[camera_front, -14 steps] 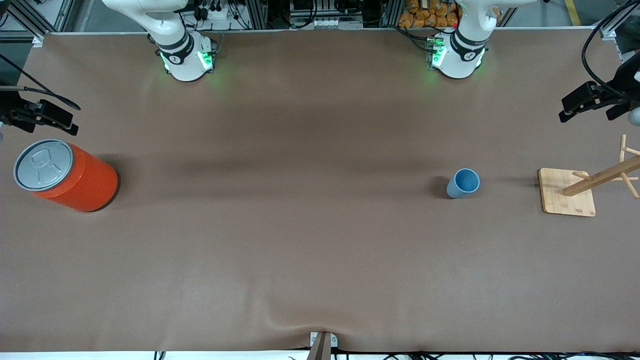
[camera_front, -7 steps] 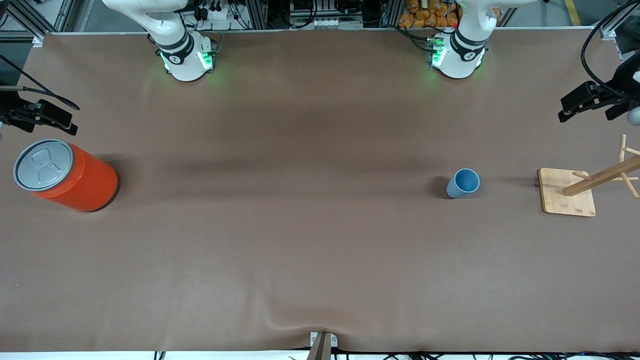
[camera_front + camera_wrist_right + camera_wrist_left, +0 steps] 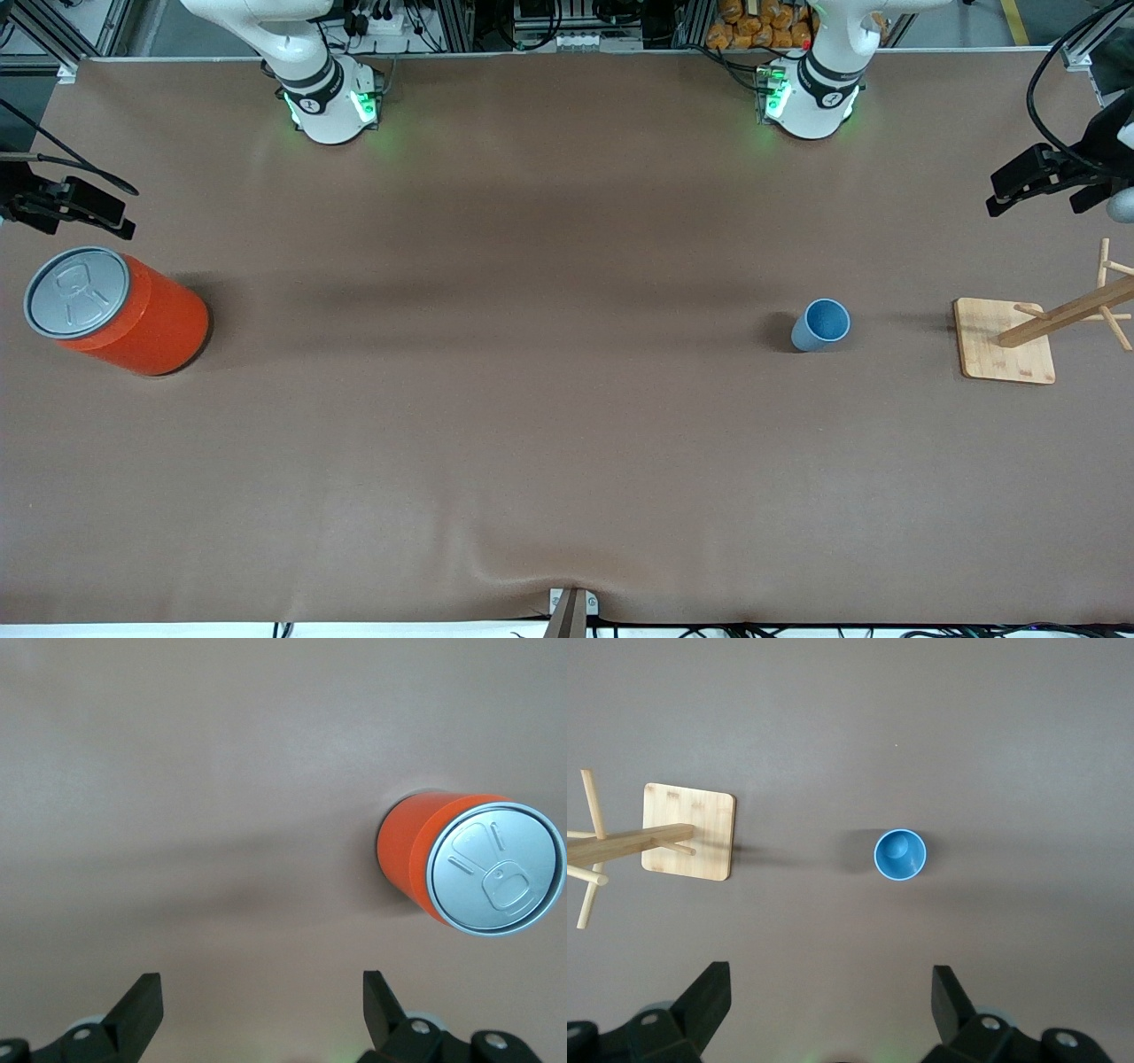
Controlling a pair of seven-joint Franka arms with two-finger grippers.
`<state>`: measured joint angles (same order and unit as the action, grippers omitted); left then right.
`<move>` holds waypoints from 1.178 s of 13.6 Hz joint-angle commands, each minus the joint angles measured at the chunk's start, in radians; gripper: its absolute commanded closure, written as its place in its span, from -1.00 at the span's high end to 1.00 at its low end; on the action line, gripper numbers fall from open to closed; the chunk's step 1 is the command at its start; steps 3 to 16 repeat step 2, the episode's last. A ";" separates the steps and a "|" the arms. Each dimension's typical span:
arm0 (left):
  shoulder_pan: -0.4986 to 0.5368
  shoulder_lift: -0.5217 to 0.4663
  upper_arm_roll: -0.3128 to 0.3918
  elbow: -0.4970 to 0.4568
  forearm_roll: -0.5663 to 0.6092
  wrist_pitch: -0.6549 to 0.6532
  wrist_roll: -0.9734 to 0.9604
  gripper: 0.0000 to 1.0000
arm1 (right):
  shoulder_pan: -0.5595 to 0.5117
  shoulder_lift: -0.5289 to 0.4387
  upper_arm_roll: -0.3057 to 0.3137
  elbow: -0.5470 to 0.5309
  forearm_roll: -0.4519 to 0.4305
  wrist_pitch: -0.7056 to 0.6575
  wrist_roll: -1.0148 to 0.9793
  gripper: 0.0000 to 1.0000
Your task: Flip cup
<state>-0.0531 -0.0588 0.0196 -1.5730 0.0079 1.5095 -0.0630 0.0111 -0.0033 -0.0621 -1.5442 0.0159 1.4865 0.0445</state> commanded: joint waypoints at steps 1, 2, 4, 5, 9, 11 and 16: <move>-0.004 0.008 -0.003 0.018 -0.013 -0.022 -0.003 1.00 | -0.007 -0.012 0.004 -0.010 -0.002 -0.003 0.002 1.00; -0.005 0.008 -0.003 0.018 -0.013 -0.025 -0.003 1.00 | -0.005 -0.012 0.004 -0.008 -0.002 -0.003 0.002 1.00; -0.005 0.008 -0.003 0.018 -0.013 -0.025 -0.003 1.00 | -0.005 -0.012 0.004 -0.008 -0.002 -0.003 0.002 1.00; -0.005 0.008 -0.003 0.018 -0.013 -0.025 -0.003 1.00 | -0.005 -0.012 0.004 -0.008 -0.002 -0.003 0.002 1.00; -0.005 0.008 -0.003 0.018 -0.013 -0.025 -0.003 1.00 | -0.005 -0.012 0.004 -0.008 -0.002 -0.003 0.002 1.00; -0.005 0.008 -0.003 0.018 -0.013 -0.025 -0.003 1.00 | -0.005 -0.012 0.004 -0.008 -0.002 -0.003 0.002 1.00; -0.005 0.008 -0.003 0.018 -0.013 -0.025 -0.003 1.00 | -0.005 -0.012 0.004 -0.008 -0.002 -0.003 0.002 1.00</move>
